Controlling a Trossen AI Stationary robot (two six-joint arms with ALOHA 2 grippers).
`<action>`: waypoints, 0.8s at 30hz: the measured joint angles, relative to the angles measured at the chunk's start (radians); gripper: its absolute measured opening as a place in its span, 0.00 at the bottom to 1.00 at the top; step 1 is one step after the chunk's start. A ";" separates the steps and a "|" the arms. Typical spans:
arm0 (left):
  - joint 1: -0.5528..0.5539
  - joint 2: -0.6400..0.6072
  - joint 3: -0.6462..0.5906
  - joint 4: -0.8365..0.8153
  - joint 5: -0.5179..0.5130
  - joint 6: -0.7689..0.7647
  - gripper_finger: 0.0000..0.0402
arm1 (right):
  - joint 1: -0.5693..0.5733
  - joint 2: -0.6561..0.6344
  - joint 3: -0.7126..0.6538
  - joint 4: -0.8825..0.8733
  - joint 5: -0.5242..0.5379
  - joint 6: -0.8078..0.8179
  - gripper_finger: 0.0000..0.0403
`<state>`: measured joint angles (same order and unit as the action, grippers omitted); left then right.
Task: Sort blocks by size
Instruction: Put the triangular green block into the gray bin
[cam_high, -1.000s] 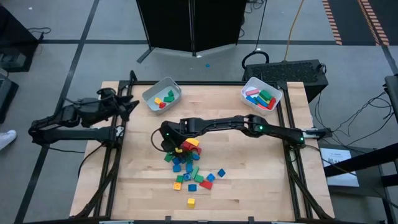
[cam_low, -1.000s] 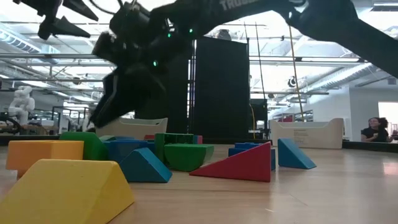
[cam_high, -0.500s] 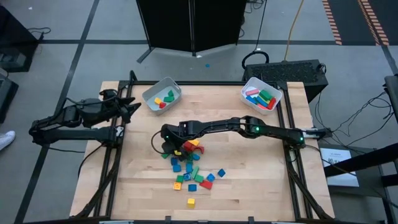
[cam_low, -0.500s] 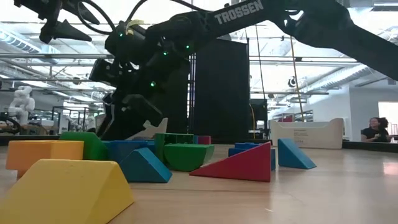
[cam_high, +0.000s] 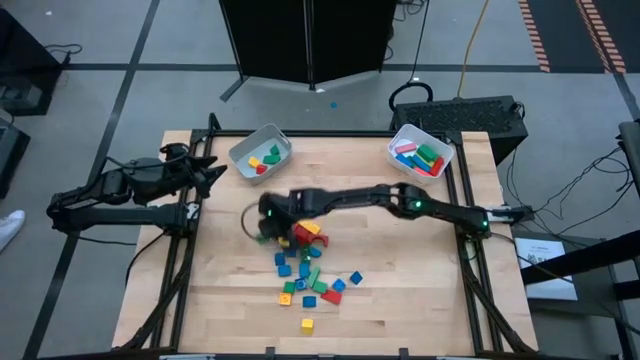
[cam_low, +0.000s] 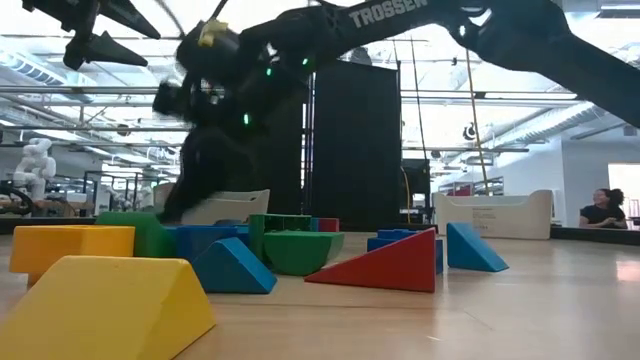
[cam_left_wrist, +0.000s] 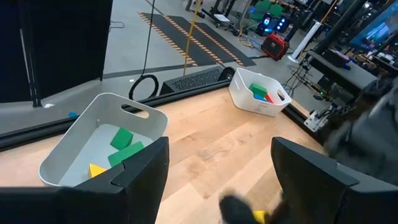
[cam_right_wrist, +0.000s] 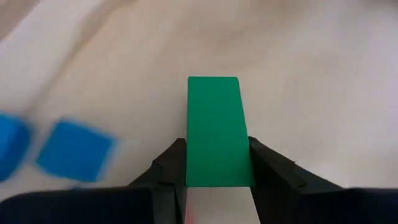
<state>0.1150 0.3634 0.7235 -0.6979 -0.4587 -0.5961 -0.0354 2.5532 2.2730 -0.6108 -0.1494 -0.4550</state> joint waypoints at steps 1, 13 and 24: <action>0.000 0.000 0.000 0.000 0.000 0.000 0.70 | -0.015 -0.027 0.000 0.011 0.031 0.004 0.28; 0.000 0.000 0.000 0.000 0.000 0.008 0.70 | -0.282 -0.107 0.004 0.255 0.153 0.300 0.28; 0.000 0.000 0.000 -0.003 0.000 0.009 0.70 | -0.311 -0.035 0.006 0.368 0.148 0.438 0.55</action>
<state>0.1154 0.3634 0.7235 -0.7013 -0.4587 -0.5875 -0.3463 2.5185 2.2795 -0.2428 -0.0016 -0.0172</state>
